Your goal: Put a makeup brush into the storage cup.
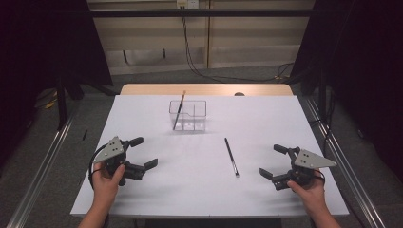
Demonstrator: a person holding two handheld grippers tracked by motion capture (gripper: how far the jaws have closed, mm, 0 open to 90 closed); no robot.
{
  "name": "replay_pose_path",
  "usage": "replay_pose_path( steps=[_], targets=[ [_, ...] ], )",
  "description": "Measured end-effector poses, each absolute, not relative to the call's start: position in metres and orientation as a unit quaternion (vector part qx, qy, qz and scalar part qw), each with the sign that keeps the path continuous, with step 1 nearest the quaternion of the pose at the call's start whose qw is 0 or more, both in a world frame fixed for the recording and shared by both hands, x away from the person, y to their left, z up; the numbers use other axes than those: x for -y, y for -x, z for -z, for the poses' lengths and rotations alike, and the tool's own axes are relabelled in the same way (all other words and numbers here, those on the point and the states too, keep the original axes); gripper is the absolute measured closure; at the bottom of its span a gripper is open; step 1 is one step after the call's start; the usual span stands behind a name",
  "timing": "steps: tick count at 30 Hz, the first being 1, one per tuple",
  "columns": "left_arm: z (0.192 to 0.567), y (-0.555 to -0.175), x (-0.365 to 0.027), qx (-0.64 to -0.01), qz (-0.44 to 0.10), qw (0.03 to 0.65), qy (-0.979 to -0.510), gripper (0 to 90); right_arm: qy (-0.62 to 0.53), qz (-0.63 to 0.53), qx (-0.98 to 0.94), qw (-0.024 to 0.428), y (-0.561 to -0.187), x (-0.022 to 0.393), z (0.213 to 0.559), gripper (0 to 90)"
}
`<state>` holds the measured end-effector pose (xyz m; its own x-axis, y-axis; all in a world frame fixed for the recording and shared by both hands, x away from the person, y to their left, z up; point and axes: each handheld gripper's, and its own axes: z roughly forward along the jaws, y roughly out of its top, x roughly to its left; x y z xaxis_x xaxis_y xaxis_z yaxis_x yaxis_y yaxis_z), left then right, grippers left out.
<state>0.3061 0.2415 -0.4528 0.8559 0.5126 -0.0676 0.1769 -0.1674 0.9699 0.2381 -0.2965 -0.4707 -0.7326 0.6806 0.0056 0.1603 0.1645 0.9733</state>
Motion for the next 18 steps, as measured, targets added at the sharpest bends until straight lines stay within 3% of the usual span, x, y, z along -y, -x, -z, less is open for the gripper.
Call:
replay_pose_path(
  steps=[18],
  targets=[
    [0.459,-0.305,-0.246,-0.236,-0.133,0.596,-0.756,0.0,-0.286,-0.588,-0.722,0.224,-0.247,0.285,0.464,0.0]
  ],
)
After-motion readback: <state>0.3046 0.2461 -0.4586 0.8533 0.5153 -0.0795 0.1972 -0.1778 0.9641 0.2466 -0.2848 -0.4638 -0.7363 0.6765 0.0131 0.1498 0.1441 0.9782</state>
